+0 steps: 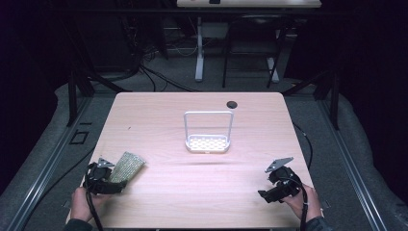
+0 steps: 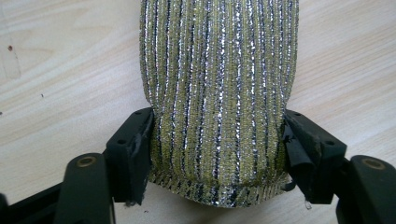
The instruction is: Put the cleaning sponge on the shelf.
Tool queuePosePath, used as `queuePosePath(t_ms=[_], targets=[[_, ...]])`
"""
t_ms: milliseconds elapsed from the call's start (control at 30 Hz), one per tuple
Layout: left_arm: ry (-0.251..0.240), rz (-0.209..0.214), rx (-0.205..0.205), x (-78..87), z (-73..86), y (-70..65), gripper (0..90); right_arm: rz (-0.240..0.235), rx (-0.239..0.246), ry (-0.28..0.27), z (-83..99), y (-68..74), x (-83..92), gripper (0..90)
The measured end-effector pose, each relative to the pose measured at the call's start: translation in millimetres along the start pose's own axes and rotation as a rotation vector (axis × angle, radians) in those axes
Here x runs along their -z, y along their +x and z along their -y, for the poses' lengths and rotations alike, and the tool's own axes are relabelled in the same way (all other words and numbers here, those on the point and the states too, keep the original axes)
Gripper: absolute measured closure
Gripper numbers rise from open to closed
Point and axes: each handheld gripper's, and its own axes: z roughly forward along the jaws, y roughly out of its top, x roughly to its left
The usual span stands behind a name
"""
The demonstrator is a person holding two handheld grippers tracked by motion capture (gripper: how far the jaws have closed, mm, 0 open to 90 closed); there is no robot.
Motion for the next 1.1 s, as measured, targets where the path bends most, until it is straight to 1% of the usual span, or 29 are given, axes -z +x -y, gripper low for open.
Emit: queuePosePath(t_ms=[133,167,200,267,300,433,467,533,633,667,767,867,967,1033,1100], targets=[[-0.010,0.004,-0.013,4.2,-1.5,-1.5,35.2,0.003,0.001,0.007,0.2,-0.1,-0.7,14.4],[-0.018,0.004,-0.010,5.1,-1.8,-2.5,35.7,0.005,0.001,0.009,0.3,-0.3,-1.1,14.4],[-0.025,0.009,-0.015,7.1,-2.9,-4.2,36.6,0.011,0.003,0.012,0.6,-0.5,-1.6,14.4],[-0.030,0.008,-0.017,7.8,-3.3,-5.4,37.4,0.014,0.002,0.014,0.9,-0.8,-2.3,14.5],[-0.033,0.008,-0.025,8.6,-3.9,-6.3,37.4,0.014,0.002,0.014,0.9,-0.8,-2.3,14.5],[-0.033,0.013,-0.043,11.0,-5.7,-10.9,38.0,0.011,-0.005,0.017,1.3,-1.4,-3.3,14.6],[-0.038,0.011,-0.051,11.4,-6.1,-11.7,38.1,0.009,-0.013,0.017,1.4,-1.0,-3.3,14.6],[-0.044,0.012,-0.051,12.5,-6.8,-13.9,38.4,0.012,-0.009,0.018,1.4,-1.4,-3.7,14.7],[-0.041,0.023,-0.068,15.0,-8.6,-16.3,38.8,0.015,-0.001,0.024,1.4,-1.9,-4.2,14.7],[-0.048,0.021,-0.069,14.9,-8.8,-17.9,38.9,0.012,-0.002,0.024,1.4,-1.8,-4.4,14.6],[-0.045,0.029,-0.084,16.7,-10.4,-20.8,39.2,0.015,-0.002,0.028,1.4,-1.9,-4.8,14.7],[-0.050,0.023,-0.093,18.6,-11.9,-24.2,39.2,0.011,-0.001,0.026,1.4,-1.9,-4.4,14.5],[-0.056,0.026,-0.109,21.5,-13.7,-27.0,39.1,0.010,-0.004,0.024,1.2,-1.5,-4.1,14.5],[-0.059,0.029,-0.110,23.1,-14.6,-29.8,39.0,0.013,-0.001,0.024,1.3,-1.5,-4.4,14.5],[-0.061,0.031,-0.120,24.2,-15.7,-32.2,39.1,0.011,-0.001,0.027,1.3,-1.6,-4.3,14.5]])
